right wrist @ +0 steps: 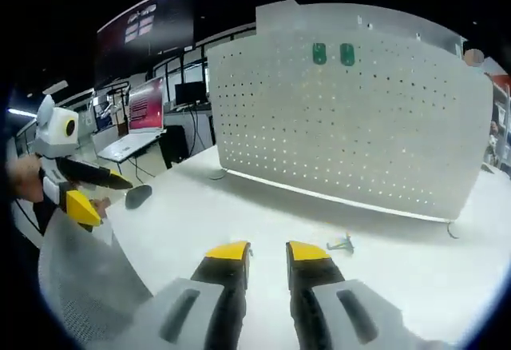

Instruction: Insert the hook assembly into the mounting plate slot until the hook locks in place.

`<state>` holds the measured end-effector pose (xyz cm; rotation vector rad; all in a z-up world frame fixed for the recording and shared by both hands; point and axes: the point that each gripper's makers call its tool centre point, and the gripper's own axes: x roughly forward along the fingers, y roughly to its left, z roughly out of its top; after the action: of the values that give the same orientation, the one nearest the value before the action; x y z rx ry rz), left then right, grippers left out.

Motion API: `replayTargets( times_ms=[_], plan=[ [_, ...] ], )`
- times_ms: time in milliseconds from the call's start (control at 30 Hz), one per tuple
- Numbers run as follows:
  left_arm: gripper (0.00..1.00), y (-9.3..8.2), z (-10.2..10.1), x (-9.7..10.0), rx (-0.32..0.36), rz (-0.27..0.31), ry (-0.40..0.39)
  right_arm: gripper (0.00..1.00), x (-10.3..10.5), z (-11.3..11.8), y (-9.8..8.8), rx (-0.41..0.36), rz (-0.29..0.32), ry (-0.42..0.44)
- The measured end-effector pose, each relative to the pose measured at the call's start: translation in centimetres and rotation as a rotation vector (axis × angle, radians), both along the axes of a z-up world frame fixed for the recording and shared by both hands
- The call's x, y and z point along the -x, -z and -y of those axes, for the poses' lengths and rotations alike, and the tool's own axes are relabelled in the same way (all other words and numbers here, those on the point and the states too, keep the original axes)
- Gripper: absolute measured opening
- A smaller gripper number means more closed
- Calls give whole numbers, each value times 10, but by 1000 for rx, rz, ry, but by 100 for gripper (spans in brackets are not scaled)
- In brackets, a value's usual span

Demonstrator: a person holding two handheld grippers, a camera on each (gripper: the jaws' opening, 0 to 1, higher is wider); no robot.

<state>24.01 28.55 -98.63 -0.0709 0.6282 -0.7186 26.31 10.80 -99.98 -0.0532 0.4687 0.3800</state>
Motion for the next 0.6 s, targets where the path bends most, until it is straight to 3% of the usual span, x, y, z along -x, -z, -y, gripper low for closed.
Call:
replayTargets(
  times_ms=[167, 533, 567, 600],
  plan=[
    [88, 3, -4, 0, -1, -10, -8, 16, -2, -16, 11, -31, -31, -29],
    [87, 4, -15, -9, -19, -18, -18, 16, -21, -77, 64, -53, -171, -157],
    [87, 5, -16, -10, -22, -19, -20, 16, -20, -85, 72, -100, -224, -146],
    [87, 6, -18, -11, -23, -22, -21, 16, -22, -89, 75, -124, -233, -139]
  ],
)
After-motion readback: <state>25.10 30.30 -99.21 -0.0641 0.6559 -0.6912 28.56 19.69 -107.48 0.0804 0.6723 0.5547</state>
